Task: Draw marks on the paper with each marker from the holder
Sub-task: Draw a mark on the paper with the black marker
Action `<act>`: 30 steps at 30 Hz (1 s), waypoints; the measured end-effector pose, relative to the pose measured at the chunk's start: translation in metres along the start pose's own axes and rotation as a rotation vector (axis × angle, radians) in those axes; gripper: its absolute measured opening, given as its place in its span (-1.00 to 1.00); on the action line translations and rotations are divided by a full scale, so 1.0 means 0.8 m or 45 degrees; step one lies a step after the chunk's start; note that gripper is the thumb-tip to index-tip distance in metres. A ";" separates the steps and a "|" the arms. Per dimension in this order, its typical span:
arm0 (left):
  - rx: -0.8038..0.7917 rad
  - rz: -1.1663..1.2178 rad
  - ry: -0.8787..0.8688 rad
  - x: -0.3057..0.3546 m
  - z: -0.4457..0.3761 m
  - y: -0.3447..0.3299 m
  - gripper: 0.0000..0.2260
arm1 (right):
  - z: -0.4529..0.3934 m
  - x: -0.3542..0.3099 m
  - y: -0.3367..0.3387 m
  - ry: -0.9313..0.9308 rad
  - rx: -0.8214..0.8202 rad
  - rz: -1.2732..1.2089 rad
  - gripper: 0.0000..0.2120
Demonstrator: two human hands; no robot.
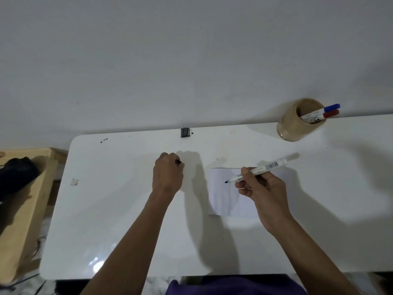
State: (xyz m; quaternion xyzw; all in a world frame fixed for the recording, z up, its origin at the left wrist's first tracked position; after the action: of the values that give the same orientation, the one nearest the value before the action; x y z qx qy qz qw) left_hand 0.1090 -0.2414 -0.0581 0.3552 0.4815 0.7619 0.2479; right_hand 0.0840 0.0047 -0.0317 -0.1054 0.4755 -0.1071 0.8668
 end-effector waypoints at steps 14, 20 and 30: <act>0.176 -0.338 -0.604 0.020 0.118 -0.087 -0.58 | -0.015 0.023 0.004 0.200 -0.030 0.074 -0.82; 0.081 -0.451 -0.535 0.017 0.135 -0.109 -0.54 | -0.039 0.047 -0.004 0.313 -0.159 0.254 -0.86; 0.053 -0.500 -0.583 -0.002 0.135 -0.106 -0.48 | -0.061 0.046 -0.026 0.512 -0.419 0.542 -0.86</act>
State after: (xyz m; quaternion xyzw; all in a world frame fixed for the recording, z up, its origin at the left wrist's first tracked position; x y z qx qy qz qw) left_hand 0.1978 -0.1472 -0.1052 0.4229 0.4881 0.5895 0.4852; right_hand 0.0603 -0.0294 -0.0811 -0.1190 0.6593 0.1358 0.7299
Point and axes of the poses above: each hand's wrist, its own z-axis away from the middle knuckle, its own y-axis out of the back of the hand, x = y × z, the point moved 3 cm from there along -z, towards the middle knuckle, and after that the axes turned 12 degrees about -z, right-handed, at the moved point
